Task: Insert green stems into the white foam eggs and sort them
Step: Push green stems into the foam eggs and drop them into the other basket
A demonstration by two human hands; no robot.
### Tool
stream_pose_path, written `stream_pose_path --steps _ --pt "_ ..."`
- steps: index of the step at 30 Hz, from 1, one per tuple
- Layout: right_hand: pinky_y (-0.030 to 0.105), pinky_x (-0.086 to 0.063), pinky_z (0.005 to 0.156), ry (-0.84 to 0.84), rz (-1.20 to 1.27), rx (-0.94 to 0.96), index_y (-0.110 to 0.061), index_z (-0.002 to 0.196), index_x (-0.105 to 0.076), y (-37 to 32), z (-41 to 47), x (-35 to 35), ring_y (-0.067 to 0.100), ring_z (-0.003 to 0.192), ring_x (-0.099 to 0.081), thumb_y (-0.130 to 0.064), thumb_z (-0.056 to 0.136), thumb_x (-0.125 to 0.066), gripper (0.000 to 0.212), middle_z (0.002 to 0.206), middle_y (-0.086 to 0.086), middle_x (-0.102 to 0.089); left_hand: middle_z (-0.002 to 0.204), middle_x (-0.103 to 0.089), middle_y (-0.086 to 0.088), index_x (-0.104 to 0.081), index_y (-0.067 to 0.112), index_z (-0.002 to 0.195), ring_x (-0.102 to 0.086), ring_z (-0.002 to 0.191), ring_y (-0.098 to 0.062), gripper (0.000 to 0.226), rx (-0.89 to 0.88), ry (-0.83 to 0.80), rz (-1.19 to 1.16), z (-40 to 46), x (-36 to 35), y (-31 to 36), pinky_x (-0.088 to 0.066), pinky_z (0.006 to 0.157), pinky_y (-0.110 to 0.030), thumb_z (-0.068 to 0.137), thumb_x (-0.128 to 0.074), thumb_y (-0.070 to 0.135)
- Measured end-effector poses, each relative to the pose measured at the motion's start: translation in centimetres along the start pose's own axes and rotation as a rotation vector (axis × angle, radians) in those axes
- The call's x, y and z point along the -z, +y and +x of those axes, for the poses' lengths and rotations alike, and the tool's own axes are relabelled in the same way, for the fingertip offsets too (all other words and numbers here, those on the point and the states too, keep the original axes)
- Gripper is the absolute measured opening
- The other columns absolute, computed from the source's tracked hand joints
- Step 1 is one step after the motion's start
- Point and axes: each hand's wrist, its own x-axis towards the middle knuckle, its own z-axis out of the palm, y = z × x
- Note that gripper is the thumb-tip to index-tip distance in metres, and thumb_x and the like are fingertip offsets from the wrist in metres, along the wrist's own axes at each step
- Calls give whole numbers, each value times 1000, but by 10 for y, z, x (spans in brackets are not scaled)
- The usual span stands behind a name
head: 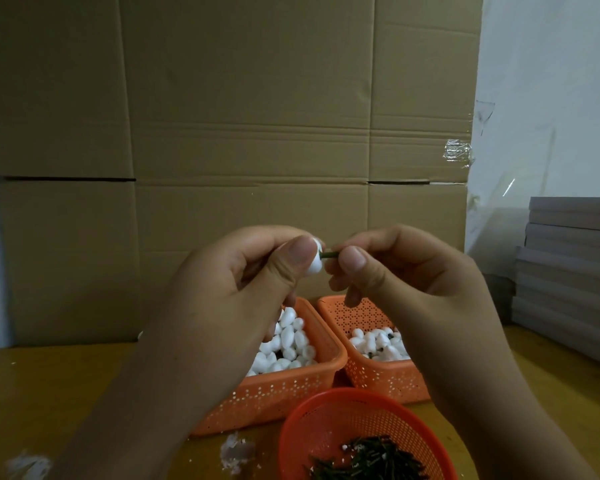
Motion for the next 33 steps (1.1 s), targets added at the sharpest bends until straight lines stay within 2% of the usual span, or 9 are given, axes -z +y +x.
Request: stream_pose_path --steps 4,11,18,21,24,29,33 --pt "17 -53 63 22 -37 34 -13 80 -70 1 -1 -1 10 67 -69 -25 76 -66 14 77 4 -73 58 -61 24 -73 29 87 -50 44 8 31 -53 -13 29 0 -3 2 -39 47 -6 76 -52 50" --pt "16 -53 63 19 -101 63 -12 80 -67 2 -2 -5 5 65 -68 -25 78 -64 13 74 1 -72 58 -60 28 -71 31 87 -52 48 11 22 -92 -35 71 0 -2 1 -39 51 -2 84 -56 47" --pt "14 -50 63 7 -189 105 -11 80 -63 7 -1 -4 3 65 -65 -24 87 -62 15 69 -5 -68 57 -58 29 -69 36 82 -53 50 14 24 -135 -21 205 -2 -4 2 -38 51 -1 83 -50 51" --pt "12 -49 63 6 -253 127 -12 80 -62 11 0 -6 3 67 -65 -24 88 -60 15 71 -7 -66 56 -59 29 -68 36 80 -54 50 14 28 -104 -1 203 -2 -7 1 -39 53 -1 83 -53 60" --pt "14 -50 65 0 -202 99 -12 82 -65 11 1 -4 4 69 -66 -27 85 -61 16 71 -8 -67 56 -60 26 -68 36 77 -56 49 11 31 -55 15 181 -2 -7 -1 -40 53 -3 81 -51 61" --pt "19 -54 69 -77 -256 81 -27 88 -68 10 2 3 8 79 -68 -28 82 -70 6 83 -10 -71 51 -57 8 -71 33 71 -50 41 0 44 37 9 172 -1 -2 -1 -41 47 -11 71 -44 67" --pt "18 -52 68 -65 -307 105 -27 87 -68 11 2 3 8 77 -67 -28 81 -70 6 82 -11 -70 49 -55 3 -67 27 71 -48 41 -2 56 36 25 215 -2 -2 -5 -41 48 -14 84 -38 74"
